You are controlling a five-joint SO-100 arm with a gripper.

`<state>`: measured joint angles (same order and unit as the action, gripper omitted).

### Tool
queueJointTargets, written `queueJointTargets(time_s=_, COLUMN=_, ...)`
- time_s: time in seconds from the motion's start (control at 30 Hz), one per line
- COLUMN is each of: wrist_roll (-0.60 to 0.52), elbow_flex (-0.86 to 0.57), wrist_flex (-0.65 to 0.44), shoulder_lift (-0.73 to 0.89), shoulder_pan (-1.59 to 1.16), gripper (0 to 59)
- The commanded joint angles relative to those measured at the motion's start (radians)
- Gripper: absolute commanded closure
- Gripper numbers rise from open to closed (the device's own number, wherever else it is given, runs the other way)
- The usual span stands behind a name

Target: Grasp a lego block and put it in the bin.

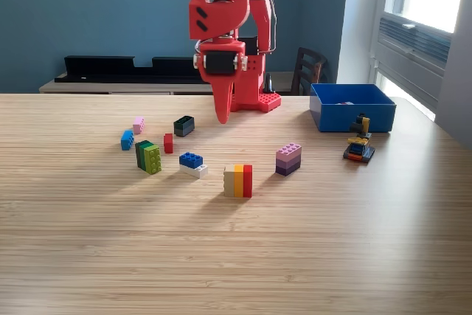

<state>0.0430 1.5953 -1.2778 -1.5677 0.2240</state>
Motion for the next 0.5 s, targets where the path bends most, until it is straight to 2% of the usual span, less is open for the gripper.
queueJointTargets(time_s=0.03, wrist_roll=-0.049, elbow_flex=-0.144, wrist_flex=0.006, shoulder_lift=-0.018, shoulder_pan=0.101, gripper=58.3)
queueJointTargets(time_s=0.13, wrist_roll=-0.115, elbow_flex=-0.196, wrist_flex=0.003, shoulder_lift=-0.018, shoulder_pan=0.172, gripper=57.2)
queueJointTargets(time_s=0.23, wrist_roll=-0.219, elbow_flex=-0.298, wrist_flex=-0.072, shoulder_lift=-0.017, shoulder_pan=0.245, gripper=56.7)
queueJointTargets(time_s=0.33, wrist_roll=-0.282, elbow_flex=-0.295, wrist_flex=-0.071, shoulder_lift=-0.015, shoulder_pan=0.291, gripper=53.0)
queueJointTargets(time_s=0.5, wrist_roll=-0.325, elbow_flex=-0.291, wrist_flex=-0.069, shoulder_lift=-0.014, shoulder_pan=0.313, gripper=35.1)
